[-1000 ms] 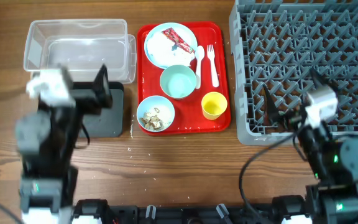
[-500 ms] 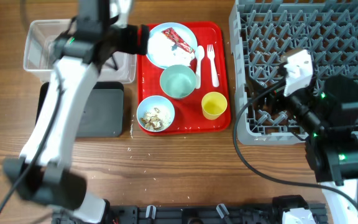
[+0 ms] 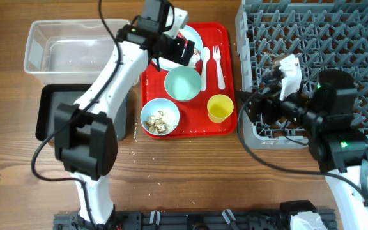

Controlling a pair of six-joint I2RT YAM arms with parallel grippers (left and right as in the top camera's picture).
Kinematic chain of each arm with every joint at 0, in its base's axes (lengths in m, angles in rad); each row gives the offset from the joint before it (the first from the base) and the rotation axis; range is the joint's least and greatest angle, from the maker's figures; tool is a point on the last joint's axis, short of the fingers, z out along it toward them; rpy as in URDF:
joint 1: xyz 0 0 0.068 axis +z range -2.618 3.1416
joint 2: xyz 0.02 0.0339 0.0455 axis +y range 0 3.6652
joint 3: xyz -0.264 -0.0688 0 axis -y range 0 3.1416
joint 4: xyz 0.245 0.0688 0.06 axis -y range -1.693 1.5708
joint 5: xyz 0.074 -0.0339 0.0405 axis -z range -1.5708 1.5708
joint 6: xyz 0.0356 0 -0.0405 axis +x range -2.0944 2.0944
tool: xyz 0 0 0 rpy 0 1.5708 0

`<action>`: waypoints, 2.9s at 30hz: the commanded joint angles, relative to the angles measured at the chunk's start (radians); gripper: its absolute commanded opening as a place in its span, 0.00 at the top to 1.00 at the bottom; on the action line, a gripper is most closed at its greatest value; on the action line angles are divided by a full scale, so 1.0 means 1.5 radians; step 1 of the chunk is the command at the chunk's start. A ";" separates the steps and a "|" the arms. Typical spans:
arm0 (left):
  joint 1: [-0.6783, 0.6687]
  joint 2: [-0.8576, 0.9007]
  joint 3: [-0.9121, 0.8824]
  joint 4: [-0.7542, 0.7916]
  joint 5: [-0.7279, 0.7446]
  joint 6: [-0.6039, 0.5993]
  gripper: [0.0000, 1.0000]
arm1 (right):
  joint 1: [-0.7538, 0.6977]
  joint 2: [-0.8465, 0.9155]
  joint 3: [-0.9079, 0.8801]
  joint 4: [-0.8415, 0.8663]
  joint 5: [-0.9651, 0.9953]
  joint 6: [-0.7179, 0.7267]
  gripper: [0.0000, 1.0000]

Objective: Sort waste into correct bins and load items into the dishwasher rack
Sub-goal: 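Reach the left gripper to the plate and grasp the tissue and wrapper, then carry the trash with the left gripper and drop it into the clear bin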

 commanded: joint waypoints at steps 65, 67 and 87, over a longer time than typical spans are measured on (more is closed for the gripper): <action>0.211 -0.004 0.017 0.006 -0.192 -0.254 0.96 | 0.004 0.065 0.018 -0.110 0.230 0.132 0.09; 0.240 0.020 0.016 -0.017 -0.195 -0.310 0.96 | 0.004 0.065 0.018 -0.109 0.230 0.133 0.09; 0.300 0.019 0.014 -0.006 -0.182 -0.448 0.21 | 0.004 0.065 0.018 -0.109 0.230 0.133 0.09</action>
